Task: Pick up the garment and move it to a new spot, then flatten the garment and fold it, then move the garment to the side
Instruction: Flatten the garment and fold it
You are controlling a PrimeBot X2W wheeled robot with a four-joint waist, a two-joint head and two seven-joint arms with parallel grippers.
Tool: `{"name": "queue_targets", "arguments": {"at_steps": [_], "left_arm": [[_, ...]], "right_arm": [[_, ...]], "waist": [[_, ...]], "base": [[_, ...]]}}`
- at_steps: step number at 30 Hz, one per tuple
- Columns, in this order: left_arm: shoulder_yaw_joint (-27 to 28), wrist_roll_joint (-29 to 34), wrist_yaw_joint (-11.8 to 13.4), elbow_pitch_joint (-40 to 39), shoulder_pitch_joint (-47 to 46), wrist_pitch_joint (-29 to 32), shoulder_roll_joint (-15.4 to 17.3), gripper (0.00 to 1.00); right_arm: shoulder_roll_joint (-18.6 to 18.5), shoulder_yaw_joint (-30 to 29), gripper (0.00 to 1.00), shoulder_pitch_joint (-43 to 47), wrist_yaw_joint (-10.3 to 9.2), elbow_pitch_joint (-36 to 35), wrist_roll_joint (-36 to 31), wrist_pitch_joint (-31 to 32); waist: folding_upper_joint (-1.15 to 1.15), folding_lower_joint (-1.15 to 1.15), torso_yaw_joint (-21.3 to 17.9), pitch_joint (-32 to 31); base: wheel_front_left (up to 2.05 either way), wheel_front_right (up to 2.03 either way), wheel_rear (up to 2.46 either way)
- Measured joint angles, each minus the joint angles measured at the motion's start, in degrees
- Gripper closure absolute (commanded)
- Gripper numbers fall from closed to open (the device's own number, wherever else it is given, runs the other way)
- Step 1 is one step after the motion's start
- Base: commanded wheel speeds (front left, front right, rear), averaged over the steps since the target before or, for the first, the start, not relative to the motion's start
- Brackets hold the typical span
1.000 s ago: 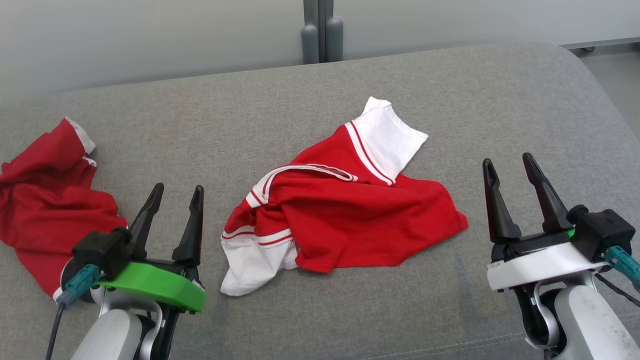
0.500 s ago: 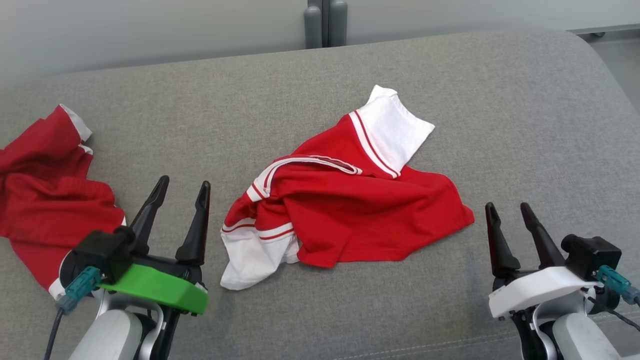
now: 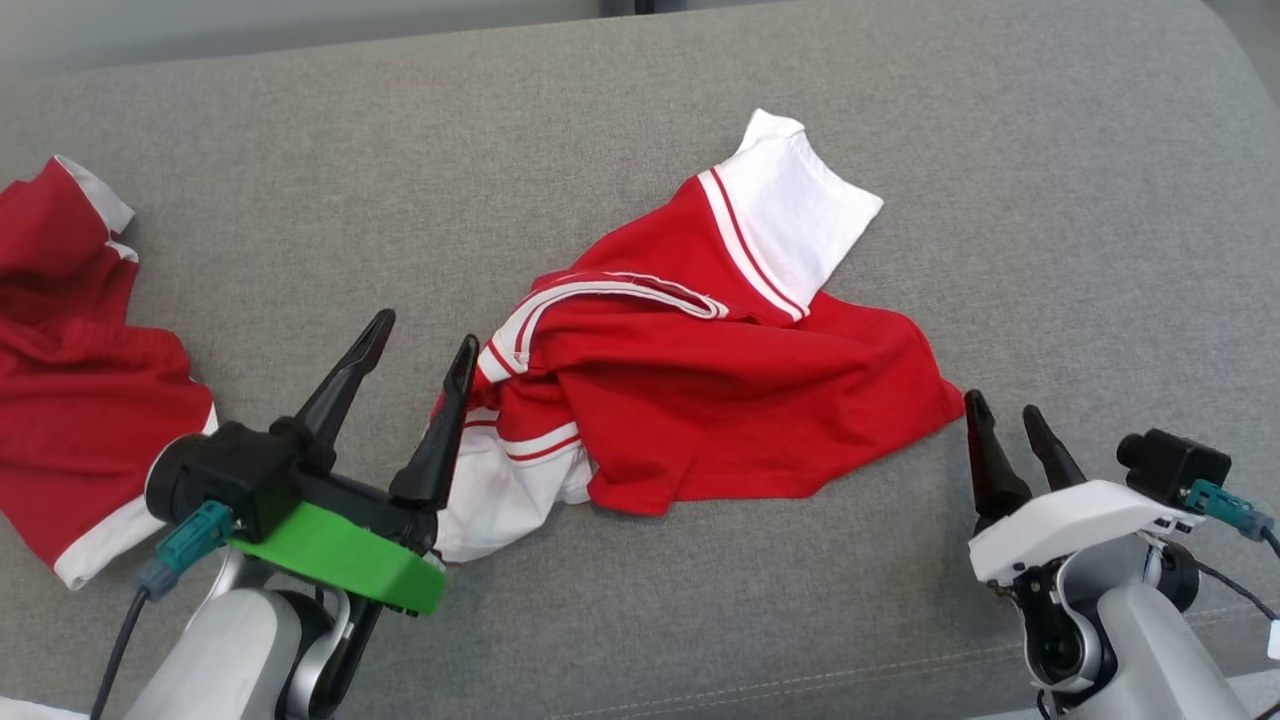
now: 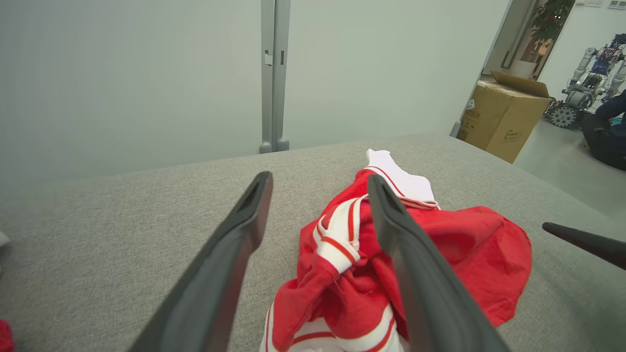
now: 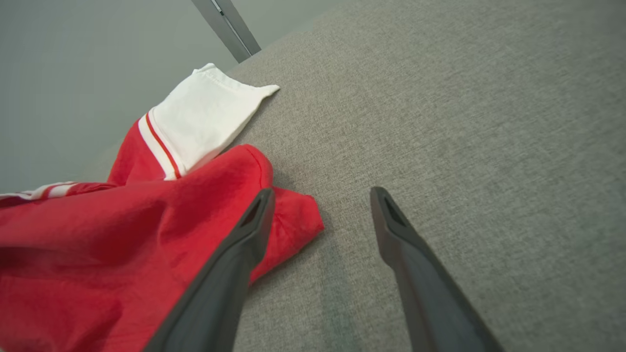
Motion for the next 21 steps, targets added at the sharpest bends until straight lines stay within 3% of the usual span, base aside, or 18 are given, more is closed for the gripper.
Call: {"name": "queue_targets", "arguments": {"at_steps": [11,12,13,15,21], "left_arm": [[-0.7,0.6,-1.2,-1.2,-3.1,1.0,0.3,0.00],[-0.7,0.7,-1.3,-1.2,-3.2,1.1,0.5,0.00],[-0.7,0.8,-1.6,-1.1,-3.4,1.1,0.6,0.00],[-1.2,1.3,-2.0,-1.3,-4.4,1.7,0.9,0.00],[-3.4,1.6,-3.8,-2.0,-6.4,3.6,0.9,0.00]], "right_arm": [[0.9,0.2,0.00,-5.3,1.42,6.5,5.0,4.0],[0.9,0.3,0.20,-5.9,1.87,6.9,5.2,4.2],[0.9,0.5,0.51,-6.5,2.31,7.1,5.2,4.4],[0.9,1.7,1.00,-8.1,3.50,8.0,5.3,4.4],[1.2,2.1,1.00,-8.6,4.53,9.2,5.6,2.7]], "waist": [[0.00,0.00,1.5,3.7],[0.00,0.00,1.6,3.9],[0.00,0.00,1.8,4.0],[0.00,0.00,1.9,4.1],[0.00,0.00,1.0,3.7]], "base": [[0.00,0.00,0.00],[0.00,0.00,0.00],[0.00,0.00,0.00],[0.00,0.00,0.00],[0.00,0.00,0.00]]}}
